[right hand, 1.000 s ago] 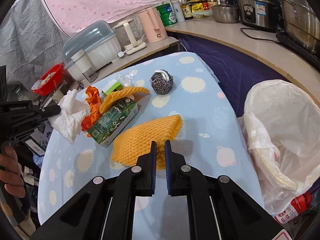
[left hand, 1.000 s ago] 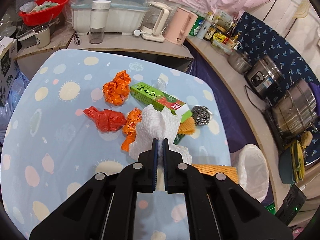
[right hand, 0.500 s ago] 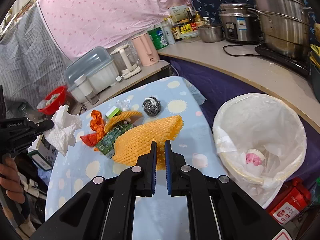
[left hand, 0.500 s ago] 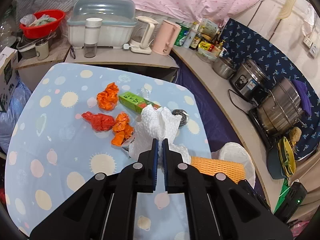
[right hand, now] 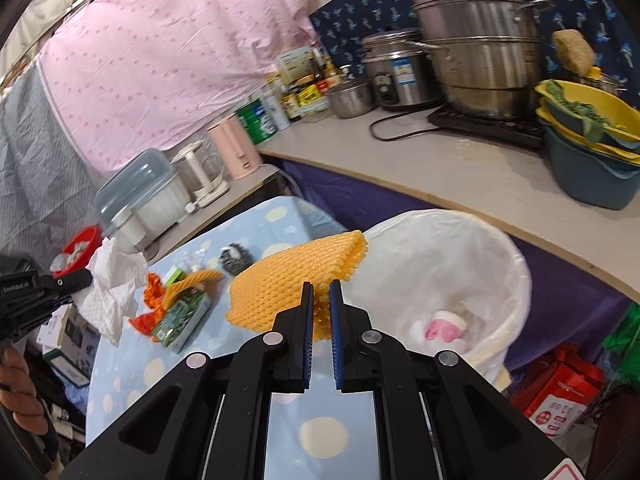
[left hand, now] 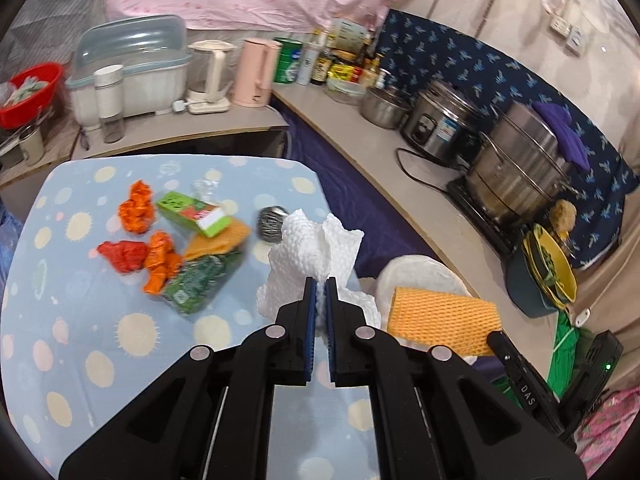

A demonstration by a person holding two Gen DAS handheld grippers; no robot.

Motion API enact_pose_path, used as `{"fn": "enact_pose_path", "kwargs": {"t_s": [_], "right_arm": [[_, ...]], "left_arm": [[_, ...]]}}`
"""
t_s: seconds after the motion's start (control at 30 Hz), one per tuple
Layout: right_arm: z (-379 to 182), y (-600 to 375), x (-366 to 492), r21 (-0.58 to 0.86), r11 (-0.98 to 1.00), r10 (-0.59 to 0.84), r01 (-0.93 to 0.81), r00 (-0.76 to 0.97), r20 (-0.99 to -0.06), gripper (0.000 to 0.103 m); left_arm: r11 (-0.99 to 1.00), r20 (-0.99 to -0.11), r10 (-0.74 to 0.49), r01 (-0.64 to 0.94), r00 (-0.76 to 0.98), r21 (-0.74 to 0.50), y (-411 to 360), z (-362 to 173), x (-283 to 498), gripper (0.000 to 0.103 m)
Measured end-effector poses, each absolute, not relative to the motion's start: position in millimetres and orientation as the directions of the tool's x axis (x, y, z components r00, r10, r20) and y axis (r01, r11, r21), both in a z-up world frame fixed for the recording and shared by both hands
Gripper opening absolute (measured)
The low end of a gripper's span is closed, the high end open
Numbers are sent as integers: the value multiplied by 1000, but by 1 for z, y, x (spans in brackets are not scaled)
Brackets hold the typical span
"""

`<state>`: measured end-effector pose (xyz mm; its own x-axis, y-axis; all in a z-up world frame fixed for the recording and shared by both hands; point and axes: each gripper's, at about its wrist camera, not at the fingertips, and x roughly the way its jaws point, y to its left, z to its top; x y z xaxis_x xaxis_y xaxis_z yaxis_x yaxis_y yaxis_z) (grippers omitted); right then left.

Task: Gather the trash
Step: 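Carry the tissue and orange mesh sleeve over the bin with both grippers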

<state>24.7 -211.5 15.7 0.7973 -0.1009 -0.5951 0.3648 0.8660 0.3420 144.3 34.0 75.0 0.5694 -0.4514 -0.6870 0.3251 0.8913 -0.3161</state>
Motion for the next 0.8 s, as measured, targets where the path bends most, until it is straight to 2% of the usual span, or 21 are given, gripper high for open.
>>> {"fn": "enact_pose_path", "kwargs": {"t_s": [0.37,0.8], "right_arm": [[16,-281,-1,314,806,-236,502,759,-607,8],[-6,-316,10,277,778,-274,563,701,-658,8]], "left_arm": [[828,-698,-518,494,495,-265,-73,71,131,5],[796,-752,-502,569,428,-207,-158,37,140,5]]}}
